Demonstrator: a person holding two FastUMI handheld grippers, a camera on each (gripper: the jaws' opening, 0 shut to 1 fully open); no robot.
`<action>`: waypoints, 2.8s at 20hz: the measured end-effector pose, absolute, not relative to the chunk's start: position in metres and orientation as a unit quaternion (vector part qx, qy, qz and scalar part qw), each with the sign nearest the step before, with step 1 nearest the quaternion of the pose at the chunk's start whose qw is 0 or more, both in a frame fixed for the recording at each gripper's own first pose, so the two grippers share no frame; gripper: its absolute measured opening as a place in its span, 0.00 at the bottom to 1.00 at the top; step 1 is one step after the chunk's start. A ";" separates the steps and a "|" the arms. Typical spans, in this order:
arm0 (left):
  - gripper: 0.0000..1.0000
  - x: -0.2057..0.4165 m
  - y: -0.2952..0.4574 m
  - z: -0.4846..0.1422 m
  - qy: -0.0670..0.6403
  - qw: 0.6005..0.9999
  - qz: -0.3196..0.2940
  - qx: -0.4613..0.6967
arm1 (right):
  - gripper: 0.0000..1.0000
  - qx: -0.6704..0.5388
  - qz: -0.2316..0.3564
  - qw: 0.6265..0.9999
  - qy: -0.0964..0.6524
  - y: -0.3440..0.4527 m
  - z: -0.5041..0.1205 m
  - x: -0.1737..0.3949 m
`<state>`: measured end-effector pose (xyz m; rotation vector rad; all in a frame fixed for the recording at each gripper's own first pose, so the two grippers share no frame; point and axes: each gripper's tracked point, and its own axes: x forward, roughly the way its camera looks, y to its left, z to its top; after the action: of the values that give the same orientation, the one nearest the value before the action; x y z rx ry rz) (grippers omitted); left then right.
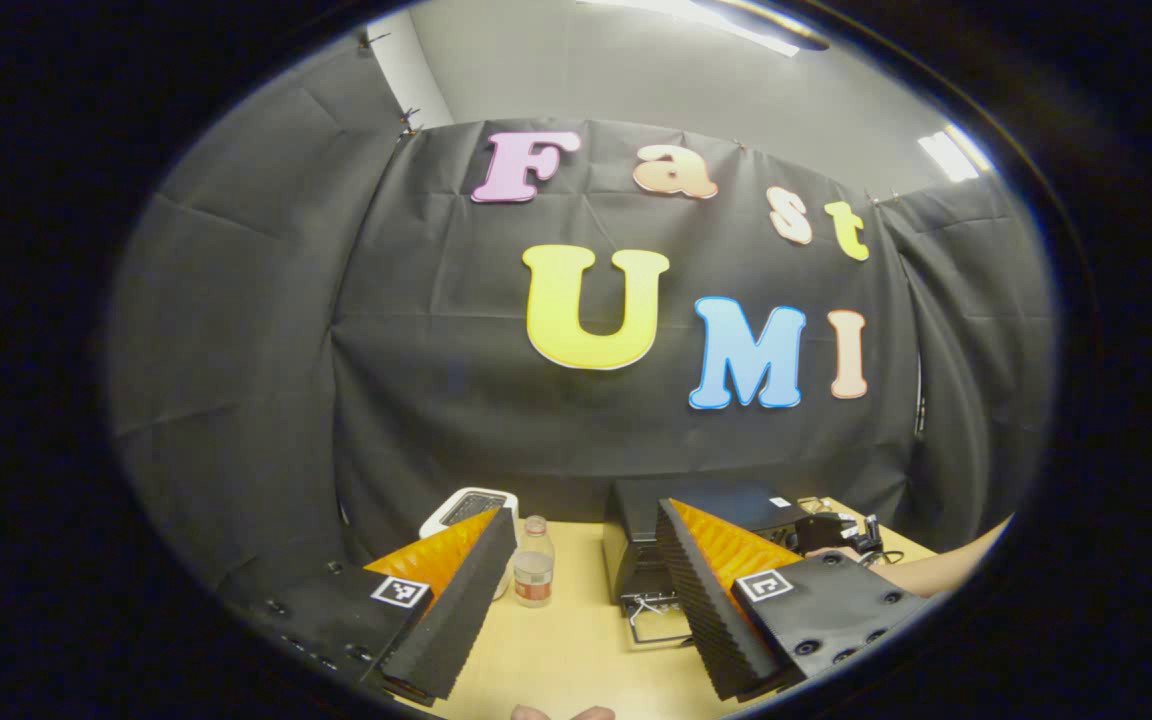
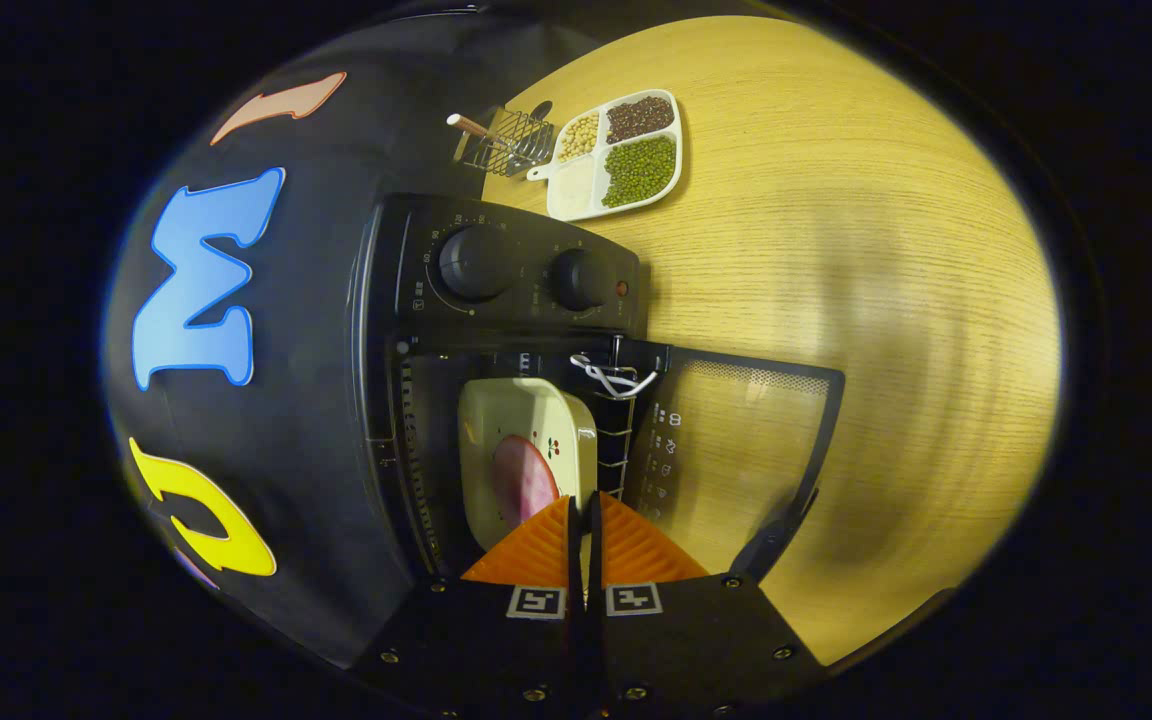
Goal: Open the electric oven with the left hand, put the food in, and close the electric oven.
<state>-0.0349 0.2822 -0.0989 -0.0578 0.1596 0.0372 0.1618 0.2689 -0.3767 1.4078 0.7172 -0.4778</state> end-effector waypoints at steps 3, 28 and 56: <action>1.00 -0.035 0.296 -0.107 0.088 0.995 0.032 -0.031 | 0.01 0.629 -0.224 0.684 0.295 0.277 -0.379 0.186; 0.92 -0.025 0.275 -0.111 0.086 0.995 0.019 -0.047 | 0.36 0.511 -0.176 0.776 0.325 0.286 -0.371 0.164; 0.92 0.025 0.027 -0.084 0.073 0.997 -0.019 -0.016 | 0.93 0.026 0.028 0.999 -0.014 0.052 -0.032 0.021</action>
<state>0.0253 0.0274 -0.0845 -0.0318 0.1460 -0.0388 0.0209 0.0522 -0.0317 0.0519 -0.0283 0.0555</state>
